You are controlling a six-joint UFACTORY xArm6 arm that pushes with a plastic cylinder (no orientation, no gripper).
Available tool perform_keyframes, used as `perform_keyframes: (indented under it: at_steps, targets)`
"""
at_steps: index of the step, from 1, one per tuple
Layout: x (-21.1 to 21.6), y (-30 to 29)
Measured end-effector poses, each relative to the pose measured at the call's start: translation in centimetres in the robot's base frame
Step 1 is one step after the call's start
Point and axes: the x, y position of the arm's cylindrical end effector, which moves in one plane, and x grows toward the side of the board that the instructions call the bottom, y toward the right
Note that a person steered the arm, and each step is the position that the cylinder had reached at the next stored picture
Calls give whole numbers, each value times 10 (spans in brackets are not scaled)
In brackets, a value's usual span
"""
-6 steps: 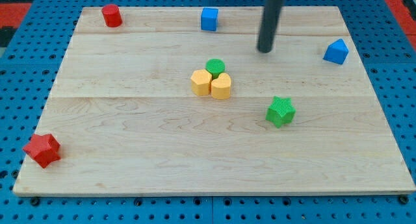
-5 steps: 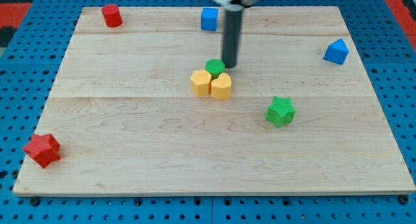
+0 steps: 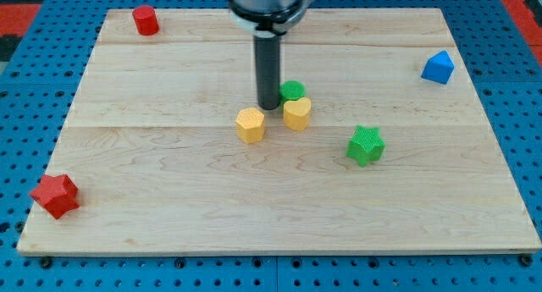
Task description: Push the green circle towards top right
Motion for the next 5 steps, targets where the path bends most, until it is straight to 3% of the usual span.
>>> perform_keyframes:
  at_steps: [2,3,5]
  targets:
    - [-17,70]
    - [-55,89]
    - [10,102]
